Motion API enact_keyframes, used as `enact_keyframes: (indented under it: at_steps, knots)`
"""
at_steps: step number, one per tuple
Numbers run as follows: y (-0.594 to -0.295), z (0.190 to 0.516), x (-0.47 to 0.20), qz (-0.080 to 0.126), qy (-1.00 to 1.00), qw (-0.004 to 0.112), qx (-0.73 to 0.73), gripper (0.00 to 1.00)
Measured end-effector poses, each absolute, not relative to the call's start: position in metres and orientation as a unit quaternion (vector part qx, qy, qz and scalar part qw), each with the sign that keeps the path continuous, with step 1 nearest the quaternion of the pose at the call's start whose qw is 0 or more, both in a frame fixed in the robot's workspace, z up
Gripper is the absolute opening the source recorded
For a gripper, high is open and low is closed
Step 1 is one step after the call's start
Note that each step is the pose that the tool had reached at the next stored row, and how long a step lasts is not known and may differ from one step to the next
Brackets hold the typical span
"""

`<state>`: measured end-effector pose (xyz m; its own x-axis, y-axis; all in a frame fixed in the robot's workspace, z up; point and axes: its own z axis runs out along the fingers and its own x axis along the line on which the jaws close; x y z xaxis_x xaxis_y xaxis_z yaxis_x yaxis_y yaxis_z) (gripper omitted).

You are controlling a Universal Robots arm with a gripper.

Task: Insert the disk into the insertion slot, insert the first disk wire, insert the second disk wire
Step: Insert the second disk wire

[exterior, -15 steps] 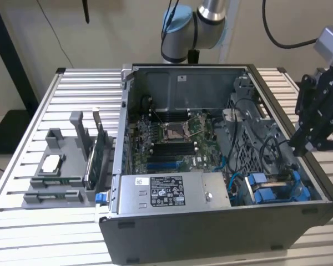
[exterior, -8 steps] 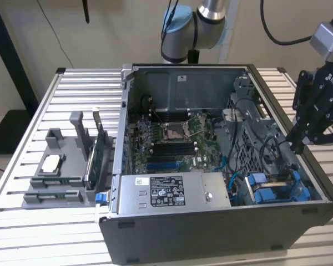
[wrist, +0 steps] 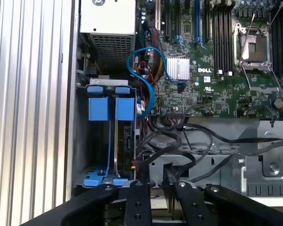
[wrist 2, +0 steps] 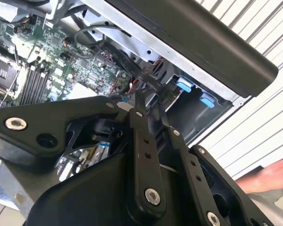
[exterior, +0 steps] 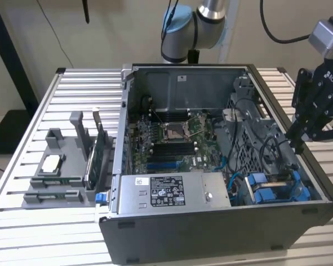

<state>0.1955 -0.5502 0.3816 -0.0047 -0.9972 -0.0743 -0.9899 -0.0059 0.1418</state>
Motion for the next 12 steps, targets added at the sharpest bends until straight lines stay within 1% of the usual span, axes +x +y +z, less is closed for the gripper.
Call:
enact_keyframes:
  at_steps: [12]
  knots:
    - [-0.5495,0.3818,0.1965,-0.077,-0.705,0.024,0.705,0.26]
